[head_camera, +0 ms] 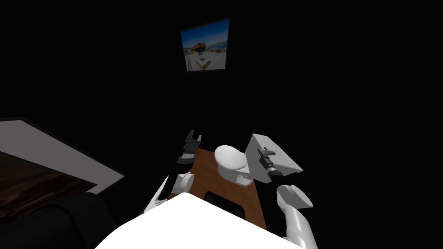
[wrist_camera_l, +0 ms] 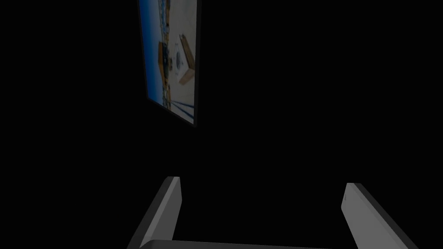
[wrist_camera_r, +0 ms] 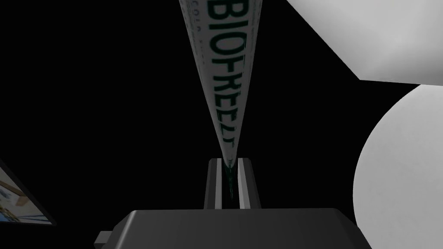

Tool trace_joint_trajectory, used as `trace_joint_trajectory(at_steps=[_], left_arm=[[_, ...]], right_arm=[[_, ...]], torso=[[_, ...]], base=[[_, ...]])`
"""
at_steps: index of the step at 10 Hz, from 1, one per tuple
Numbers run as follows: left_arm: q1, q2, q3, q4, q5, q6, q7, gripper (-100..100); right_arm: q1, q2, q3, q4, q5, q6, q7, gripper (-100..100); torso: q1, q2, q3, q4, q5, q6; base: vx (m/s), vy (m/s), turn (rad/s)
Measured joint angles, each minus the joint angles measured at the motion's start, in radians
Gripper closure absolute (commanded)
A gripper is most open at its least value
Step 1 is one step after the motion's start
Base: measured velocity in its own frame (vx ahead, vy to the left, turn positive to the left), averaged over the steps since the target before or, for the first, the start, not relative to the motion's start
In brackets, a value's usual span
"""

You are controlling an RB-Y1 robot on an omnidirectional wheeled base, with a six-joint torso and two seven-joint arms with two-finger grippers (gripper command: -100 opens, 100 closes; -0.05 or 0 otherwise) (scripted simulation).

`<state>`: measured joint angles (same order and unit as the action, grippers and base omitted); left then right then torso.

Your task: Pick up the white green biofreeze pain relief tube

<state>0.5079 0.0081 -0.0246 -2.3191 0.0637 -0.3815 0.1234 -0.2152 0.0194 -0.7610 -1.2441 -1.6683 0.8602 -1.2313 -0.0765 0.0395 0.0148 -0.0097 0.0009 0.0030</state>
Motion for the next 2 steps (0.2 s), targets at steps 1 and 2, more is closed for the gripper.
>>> trace_joint_trajectory(at_steps=[1,2], left_arm=[[0.0,0.0,0.0,0.0,0.0,0.0,0.0,0],[0.0,0.0,0.0,0.0,0.0,0.0,0.0,0]], right_arm=[[0.015,0.007,-0.009,-0.004,-0.019,0.019,0.007,100],[0.018,0.007,-0.011,-0.004,-0.021,0.023,0.009,0]], torso=[[-0.001,0.002,0.001,0.0,0.0,0.0],[0.003,-0.001,0.0,0.001,0.001,-0.001]], base=[[-0.048,-0.065,-0.011],[-0.009,-0.014,-0.004]])
